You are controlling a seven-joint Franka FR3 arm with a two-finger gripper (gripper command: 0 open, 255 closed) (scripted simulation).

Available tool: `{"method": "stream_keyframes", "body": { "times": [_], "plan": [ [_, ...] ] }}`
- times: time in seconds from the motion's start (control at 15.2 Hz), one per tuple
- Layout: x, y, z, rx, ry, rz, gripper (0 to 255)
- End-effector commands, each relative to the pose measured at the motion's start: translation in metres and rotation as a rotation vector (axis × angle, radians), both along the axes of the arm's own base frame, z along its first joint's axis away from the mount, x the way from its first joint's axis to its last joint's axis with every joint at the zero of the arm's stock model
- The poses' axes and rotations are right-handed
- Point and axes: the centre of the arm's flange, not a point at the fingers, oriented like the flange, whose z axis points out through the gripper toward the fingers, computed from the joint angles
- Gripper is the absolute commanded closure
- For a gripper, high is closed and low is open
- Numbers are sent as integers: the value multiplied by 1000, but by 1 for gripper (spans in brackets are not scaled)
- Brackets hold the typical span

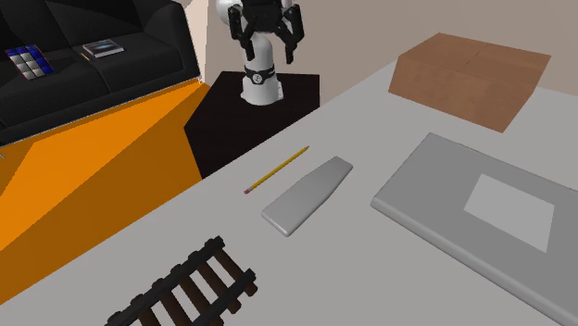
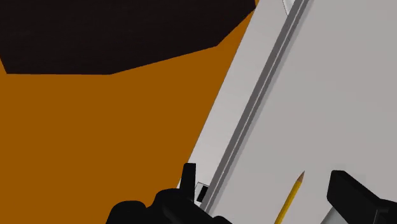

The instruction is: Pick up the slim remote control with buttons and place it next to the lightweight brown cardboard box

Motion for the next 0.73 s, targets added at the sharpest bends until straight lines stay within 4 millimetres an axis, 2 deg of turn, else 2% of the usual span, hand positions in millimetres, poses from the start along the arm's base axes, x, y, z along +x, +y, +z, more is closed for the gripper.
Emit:
{"method": "stream_keyframes", "body": {
  "times": [0.0, 0.66],
  "plan": [
    [17, 17, -10, -8, -4, -37, 0],
    [119, 82, -62, -52, -20, -209, 0]
  ]
}}
